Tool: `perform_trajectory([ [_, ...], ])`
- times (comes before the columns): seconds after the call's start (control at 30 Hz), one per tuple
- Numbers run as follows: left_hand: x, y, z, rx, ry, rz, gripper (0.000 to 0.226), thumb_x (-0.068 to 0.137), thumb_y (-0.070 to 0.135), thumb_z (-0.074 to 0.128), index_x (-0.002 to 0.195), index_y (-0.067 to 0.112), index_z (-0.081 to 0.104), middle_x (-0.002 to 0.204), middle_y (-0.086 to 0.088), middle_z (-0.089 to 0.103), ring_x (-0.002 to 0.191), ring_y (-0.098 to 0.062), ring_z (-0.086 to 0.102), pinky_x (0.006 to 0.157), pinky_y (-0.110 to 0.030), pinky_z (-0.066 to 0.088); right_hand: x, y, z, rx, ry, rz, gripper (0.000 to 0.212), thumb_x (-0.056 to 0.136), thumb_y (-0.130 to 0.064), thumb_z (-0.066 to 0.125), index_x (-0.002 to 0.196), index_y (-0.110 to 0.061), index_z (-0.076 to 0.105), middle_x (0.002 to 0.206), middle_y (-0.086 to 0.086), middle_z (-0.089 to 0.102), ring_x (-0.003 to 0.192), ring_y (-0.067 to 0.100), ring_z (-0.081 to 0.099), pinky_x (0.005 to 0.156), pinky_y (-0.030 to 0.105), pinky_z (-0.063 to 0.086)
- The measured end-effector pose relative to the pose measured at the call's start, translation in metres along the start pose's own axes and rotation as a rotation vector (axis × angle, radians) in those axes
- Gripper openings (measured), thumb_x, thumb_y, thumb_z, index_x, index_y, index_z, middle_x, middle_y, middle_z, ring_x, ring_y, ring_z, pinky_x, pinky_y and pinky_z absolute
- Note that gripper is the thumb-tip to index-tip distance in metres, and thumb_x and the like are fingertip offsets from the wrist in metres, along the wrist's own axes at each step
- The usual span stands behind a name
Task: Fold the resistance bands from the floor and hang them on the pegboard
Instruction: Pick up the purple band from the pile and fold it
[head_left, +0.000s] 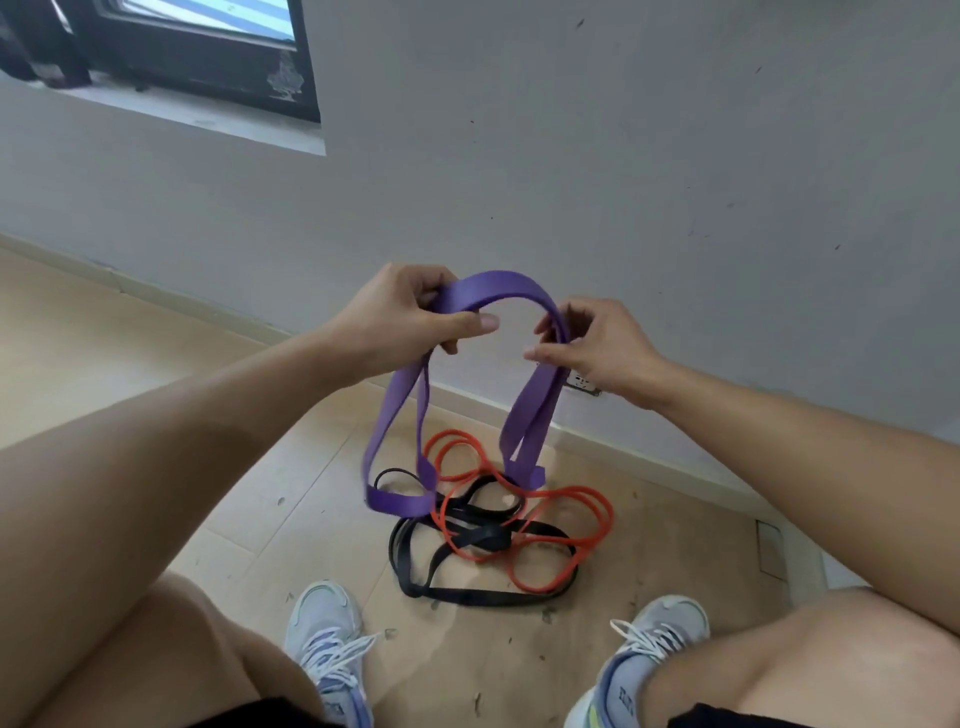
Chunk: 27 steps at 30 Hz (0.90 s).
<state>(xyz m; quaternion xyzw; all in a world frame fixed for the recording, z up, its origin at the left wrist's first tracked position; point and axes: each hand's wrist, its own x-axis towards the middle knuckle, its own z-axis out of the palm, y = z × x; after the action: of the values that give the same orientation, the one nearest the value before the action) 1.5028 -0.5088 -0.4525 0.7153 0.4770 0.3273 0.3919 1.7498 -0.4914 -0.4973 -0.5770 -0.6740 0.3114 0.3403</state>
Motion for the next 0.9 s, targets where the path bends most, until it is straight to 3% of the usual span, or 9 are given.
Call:
perform_trajectory([
  [0.1,0.001,-0.005,0.009,0.107,-0.043,-0.012,0.04,0.073,0.04,0.088,0.096,0.014,0.068,0.077,-0.009,0.073,0.062,-0.013,0.061,0.065,-0.027,0.049,0.005,-0.022,-0.006,0.029,0.057,-0.135,0.02,0.075,-0.021,0.093,0.089,-0.022,0.078,0.073,-0.009,0.072,0.061,-0.002,0.06,0.063,0.013,0.048],
  [0.23,0.005,-0.005,0.013,0.21,0.054,0.065,0.035,0.075,0.041,0.087,0.089,0.017,0.066,0.073,-0.008,0.07,0.06,-0.016,0.055,0.063,-0.03,0.042,0.005,-0.049,-0.01,0.005,0.034,-0.285,0.032,0.073,-0.014,0.094,0.102,-0.019,0.08,0.084,-0.009,0.075,0.068,-0.006,0.064,0.069,0.01,0.047],
  [0.37,0.002,0.01,-0.001,0.127,0.109,0.122,0.036,0.077,0.051,0.08,0.096,0.022,0.071,0.074,0.001,0.072,0.068,-0.011,0.069,0.066,-0.023,0.053,0.005,-0.051,-0.017,-0.013,-0.073,-0.196,0.041,0.074,-0.02,0.093,0.111,-0.021,0.076,0.087,-0.004,0.074,0.07,-0.003,0.065,0.068,0.012,0.051],
  [0.43,0.0,0.014,-0.003,0.075,0.111,0.133,0.046,0.073,0.059,0.077,0.099,0.021,0.074,0.081,-0.001,0.075,0.078,-0.012,0.073,0.079,-0.033,0.06,0.002,-0.041,-0.009,-0.003,-0.187,-0.1,0.039,0.075,-0.022,0.092,0.109,-0.023,0.073,0.093,0.0,0.075,0.082,0.007,0.071,0.076,0.021,0.058],
  [0.53,0.001,0.011,0.002,0.025,0.084,0.127,0.046,0.071,0.06,0.081,0.097,0.022,0.077,0.088,-0.007,0.076,0.085,-0.025,0.074,0.089,-0.051,0.058,-0.003,-0.029,0.006,0.044,-0.249,-0.047,0.036,0.075,-0.019,0.092,0.107,-0.016,0.074,0.099,0.003,0.078,0.095,0.018,0.075,0.088,0.033,0.061],
  [0.6,0.002,0.01,0.005,0.057,0.08,0.112,0.039,0.074,0.054,0.082,0.097,0.023,0.077,0.088,-0.007,0.075,0.087,-0.028,0.07,0.088,-0.044,0.058,-0.004,-0.027,0.01,0.047,-0.268,-0.049,0.042,0.074,-0.017,0.093,0.11,-0.013,0.074,0.103,0.003,0.078,0.098,0.018,0.076,0.092,0.037,0.062],
  [0.7,0.004,0.011,0.002,0.22,0.095,0.144,0.034,0.079,0.046,0.081,0.101,0.021,0.077,0.092,0.003,0.073,0.088,-0.014,0.066,0.076,-0.018,0.05,-0.007,-0.024,0.012,0.038,-0.257,-0.052,0.038,0.073,-0.019,0.093,0.106,-0.019,0.075,0.102,0.0,0.078,0.097,0.016,0.076,0.093,0.04,0.062],
  [0.8,0.004,0.014,-0.001,0.349,0.068,0.168,0.039,0.078,0.045,0.082,0.106,0.02,0.076,0.095,0.004,0.07,0.088,-0.011,0.065,0.074,-0.018,0.05,-0.01,-0.019,0.015,0.027,-0.272,-0.035,0.036,0.073,-0.021,0.093,0.102,-0.028,0.073,0.1,-0.004,0.078,0.097,0.014,0.075,0.095,0.042,0.061],
  [0.9,0.002,0.015,-0.001,0.32,0.059,0.17,0.038,0.075,0.041,0.085,0.104,0.019,0.073,0.09,0.008,0.072,0.082,-0.004,0.066,0.067,-0.008,0.048,-0.012,-0.015,0.017,0.032,-0.312,-0.024,0.036,0.074,-0.021,0.093,0.103,-0.028,0.072,0.101,-0.004,0.078,0.097,0.013,0.075,0.093,0.038,0.062],
])
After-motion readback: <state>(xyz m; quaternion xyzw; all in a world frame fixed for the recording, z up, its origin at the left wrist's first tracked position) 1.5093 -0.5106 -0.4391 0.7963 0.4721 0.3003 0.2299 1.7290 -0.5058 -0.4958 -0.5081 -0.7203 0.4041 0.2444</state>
